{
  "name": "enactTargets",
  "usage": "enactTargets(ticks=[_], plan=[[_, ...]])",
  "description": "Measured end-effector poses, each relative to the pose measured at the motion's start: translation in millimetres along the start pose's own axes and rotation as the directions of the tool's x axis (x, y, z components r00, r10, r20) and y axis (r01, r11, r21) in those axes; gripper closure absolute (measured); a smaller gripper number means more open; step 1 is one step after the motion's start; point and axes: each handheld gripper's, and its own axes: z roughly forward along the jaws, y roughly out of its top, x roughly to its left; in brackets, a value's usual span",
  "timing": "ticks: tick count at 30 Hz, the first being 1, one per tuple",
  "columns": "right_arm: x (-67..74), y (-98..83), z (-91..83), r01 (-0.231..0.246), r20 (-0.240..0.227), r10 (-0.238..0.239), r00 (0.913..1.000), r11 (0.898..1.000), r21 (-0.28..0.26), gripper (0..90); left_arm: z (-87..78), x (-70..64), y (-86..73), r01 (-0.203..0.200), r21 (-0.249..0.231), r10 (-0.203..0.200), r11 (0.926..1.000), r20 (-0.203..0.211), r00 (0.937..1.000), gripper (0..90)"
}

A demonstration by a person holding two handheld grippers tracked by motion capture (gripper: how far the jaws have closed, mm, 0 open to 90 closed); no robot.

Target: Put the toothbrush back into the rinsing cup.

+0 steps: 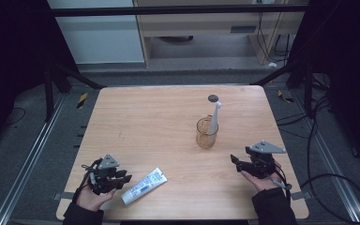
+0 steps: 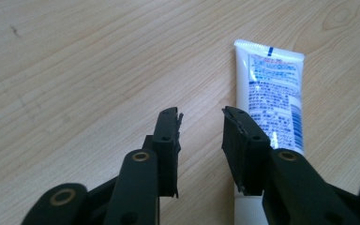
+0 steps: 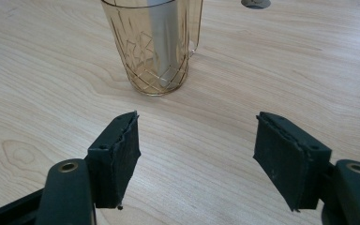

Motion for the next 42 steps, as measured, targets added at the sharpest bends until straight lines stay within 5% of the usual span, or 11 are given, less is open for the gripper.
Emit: enactTargets(ticks=[11,22,34,42], plan=[[-0.3,-1.1,4.7,0.013,0.006,-0.013,0.9999,0.999,0.033,30.5,8.0,-16.4,25.0,-0.067,0.046,0.067,0.9967,0.007,0.9977,42.1],[0.5,1.0,6.2,0.012,0.003,-0.012,0.9999,0.999,0.039,30.0,14.2,-30.7,41.6,-0.128,0.089,0.126,0.9877,0.030,0.9916,40.2],[-0.6,5.0,5.2,0.014,0.004,-0.014,0.9999,0.999,0.032,29.4,28.3,-42.0,47.8,-0.152,0.121,0.147,0.9809,0.048,0.9879,34.0],[-1.1,4.2,7.3,0.017,0.003,-0.017,0.9998,0.999,0.046,29.3,35.8,-48.1,49.2,-0.180,0.164,0.171,0.9700,0.065,0.9831,32.2]])
